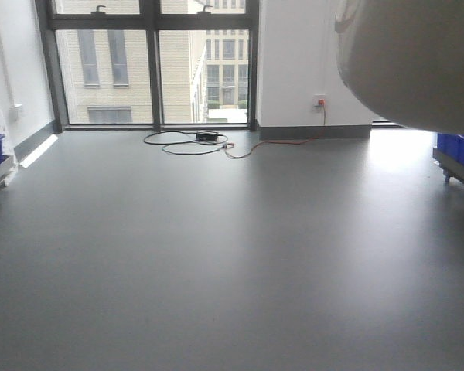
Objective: Move white bin to right shelf second layer
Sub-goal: 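Turn and approach the blue crate rack with the bin held in the right gripper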
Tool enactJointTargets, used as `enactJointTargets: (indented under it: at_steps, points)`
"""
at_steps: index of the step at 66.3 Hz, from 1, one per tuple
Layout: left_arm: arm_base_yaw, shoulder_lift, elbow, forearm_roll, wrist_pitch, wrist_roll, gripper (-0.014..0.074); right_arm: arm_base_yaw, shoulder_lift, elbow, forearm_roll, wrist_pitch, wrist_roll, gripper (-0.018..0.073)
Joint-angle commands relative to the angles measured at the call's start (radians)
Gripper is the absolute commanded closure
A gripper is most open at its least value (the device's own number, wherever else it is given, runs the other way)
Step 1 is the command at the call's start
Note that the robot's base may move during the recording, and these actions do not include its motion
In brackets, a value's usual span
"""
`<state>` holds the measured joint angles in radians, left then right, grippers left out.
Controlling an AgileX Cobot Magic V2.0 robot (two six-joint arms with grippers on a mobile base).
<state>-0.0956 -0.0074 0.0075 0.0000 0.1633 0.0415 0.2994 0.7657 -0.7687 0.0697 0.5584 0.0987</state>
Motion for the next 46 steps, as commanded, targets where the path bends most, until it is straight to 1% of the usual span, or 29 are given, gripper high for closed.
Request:
enactJointTargets:
  at_steps: [1,46]
  points:
    - [-0.006,-0.003,0.037,0.000,-0.086,-0.003,0.0512,0.000,-0.010,-0.032,0.000,-0.098,-0.003,0.0507]
    - [-0.006,-0.003,0.037,0.000,-0.086,-0.003,0.0512,0.000,-0.010,-0.032,0.000,-0.098,-0.003,0.0507]
